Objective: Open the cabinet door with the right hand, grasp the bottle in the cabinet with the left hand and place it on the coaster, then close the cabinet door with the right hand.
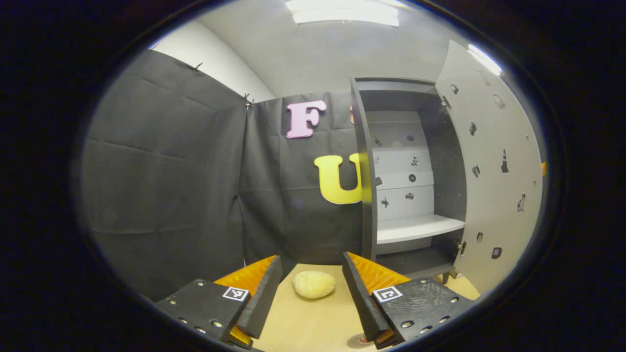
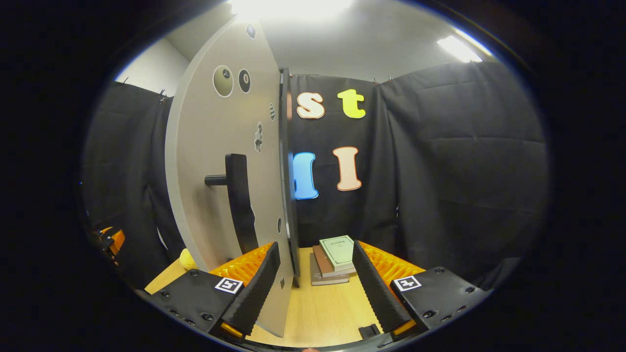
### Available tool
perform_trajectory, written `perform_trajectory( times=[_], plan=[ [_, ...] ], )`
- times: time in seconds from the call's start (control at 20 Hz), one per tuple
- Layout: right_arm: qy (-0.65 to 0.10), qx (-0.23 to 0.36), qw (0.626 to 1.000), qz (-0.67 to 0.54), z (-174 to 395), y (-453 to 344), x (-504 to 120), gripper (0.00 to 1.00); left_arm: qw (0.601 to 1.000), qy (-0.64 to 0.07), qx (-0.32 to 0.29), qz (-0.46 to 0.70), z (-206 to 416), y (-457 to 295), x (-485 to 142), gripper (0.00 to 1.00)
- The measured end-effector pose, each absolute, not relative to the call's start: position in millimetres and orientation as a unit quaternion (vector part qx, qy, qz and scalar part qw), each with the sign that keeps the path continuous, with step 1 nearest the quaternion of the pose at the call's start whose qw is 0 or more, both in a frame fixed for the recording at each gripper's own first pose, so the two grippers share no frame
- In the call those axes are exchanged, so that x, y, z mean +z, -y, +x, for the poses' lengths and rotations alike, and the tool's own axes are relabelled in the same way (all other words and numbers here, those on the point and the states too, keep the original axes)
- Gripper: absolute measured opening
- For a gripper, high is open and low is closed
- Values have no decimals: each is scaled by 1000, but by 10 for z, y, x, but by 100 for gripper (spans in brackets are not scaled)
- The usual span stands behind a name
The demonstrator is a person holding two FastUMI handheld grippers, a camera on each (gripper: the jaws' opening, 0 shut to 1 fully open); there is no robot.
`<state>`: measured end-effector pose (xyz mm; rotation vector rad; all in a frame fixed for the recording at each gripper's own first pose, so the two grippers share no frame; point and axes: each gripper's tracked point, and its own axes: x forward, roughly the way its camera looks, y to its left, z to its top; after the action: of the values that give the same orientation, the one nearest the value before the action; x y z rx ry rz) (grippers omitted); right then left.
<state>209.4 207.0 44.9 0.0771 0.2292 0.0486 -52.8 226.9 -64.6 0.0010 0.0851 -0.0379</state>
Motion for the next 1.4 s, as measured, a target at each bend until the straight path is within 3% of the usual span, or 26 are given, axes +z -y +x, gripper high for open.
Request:
perform_trajectory(
  times=[0.05,0.1,0.75,1.4],
  plan=[
    [-115,25,992,38,2082,-2132,455,89,999,-42,-21,1,-524,-2273,-648,75],
    [-114,25,992,37,2077,-2193,457,96,999,-42,-23,2,-519,-2278,-645,74],
    [-104,23,994,23,2109,-3021,506,96,998,-45,-36,-9,-498,-2332,-674,74],
    [-79,126,988,28,2631,-4345,488,96,998,-48,-34,-15,-520,-2366,-688,74]
  ],
)
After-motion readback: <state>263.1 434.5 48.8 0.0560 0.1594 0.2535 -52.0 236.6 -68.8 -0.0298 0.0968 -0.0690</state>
